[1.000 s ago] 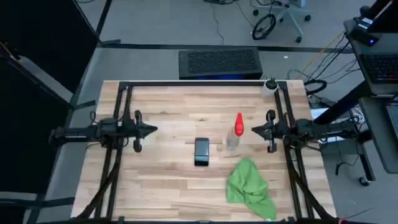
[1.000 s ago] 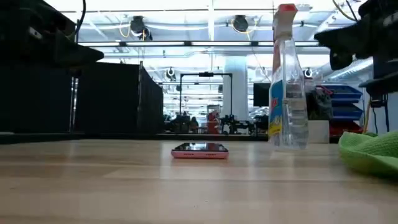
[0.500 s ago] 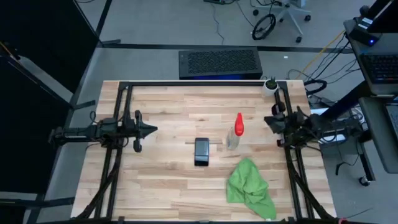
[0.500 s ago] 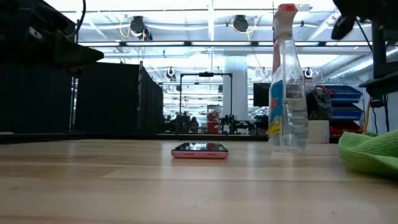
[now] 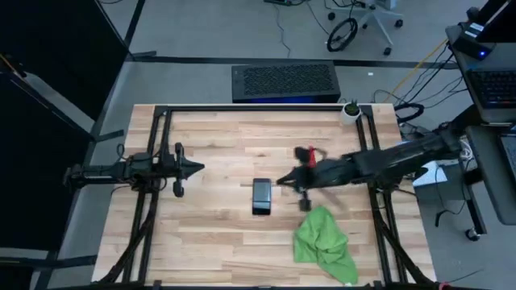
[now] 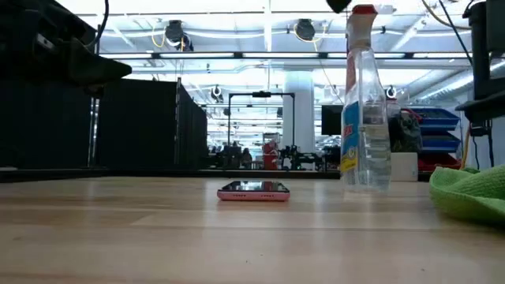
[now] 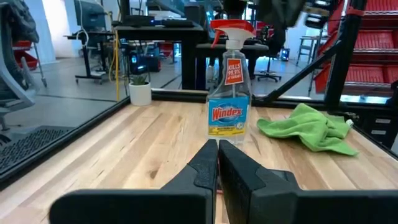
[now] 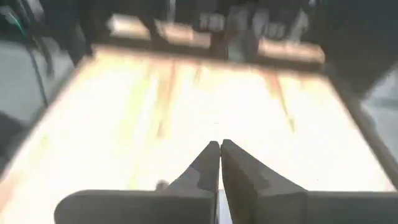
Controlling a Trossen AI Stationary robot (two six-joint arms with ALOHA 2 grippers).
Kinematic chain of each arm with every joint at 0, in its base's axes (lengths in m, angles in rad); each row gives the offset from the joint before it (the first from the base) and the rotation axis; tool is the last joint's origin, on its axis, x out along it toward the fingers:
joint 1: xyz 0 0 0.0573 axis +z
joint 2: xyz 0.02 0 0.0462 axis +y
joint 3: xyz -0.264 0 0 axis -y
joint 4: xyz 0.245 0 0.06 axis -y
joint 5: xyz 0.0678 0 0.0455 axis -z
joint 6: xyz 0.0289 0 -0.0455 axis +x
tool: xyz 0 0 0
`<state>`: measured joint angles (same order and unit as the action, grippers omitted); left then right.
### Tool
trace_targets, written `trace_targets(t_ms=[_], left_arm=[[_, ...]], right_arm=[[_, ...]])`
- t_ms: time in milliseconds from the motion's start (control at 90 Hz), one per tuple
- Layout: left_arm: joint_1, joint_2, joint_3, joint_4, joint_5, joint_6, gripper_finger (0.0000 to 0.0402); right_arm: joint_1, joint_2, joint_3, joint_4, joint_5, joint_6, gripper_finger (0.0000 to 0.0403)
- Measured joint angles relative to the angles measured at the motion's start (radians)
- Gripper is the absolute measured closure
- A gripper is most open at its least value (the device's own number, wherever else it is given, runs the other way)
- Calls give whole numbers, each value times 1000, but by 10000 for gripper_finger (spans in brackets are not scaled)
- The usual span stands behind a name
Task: Apply microfiber cloth
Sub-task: Spray the front of the cellphone with the cleaning bottle
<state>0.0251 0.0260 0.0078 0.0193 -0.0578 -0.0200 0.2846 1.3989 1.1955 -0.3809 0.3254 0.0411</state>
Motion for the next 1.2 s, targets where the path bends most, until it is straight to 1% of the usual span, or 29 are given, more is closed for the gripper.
trace_targets(t_ms=[78,178,278,411,511,656,711,778,900,978,1078,1200], left_arm=[[0,0,0,0,0,0,402],[0,0,0,0,0,-1,402],[0,0,0,-1,5,-1,402],[0,0,0,-3,16,-1,402],[0,0,0,-3,16,-1,402],[0,0,0,-5,20,-5,402],[0,0,0,-7,21,-51,402],[0,11,0,-7,22,-101,402],[0,47,0,-8,22,-105,402],[0,82,0,-8,22,-105,402],[0,135,0,-8,22,-104,402],[0,195,0,-6,22,-97,402]], right_arm=[[22,86,109,-92,42,47,403],[43,181,196,-140,33,148,403],[60,263,207,-149,1,272,403],[76,389,206,-198,-61,574,403],[78,491,205,-230,-72,711,394],[53,591,205,-271,-48,827,353],[47,616,204,-280,-19,856,333],[41,626,205,-275,8,880,307],[36,628,197,-261,62,928,259],[34,625,181,-245,70,947,233],[30,624,145,-185,69,981,211],[22,621,100,-115,70,1022,197]])
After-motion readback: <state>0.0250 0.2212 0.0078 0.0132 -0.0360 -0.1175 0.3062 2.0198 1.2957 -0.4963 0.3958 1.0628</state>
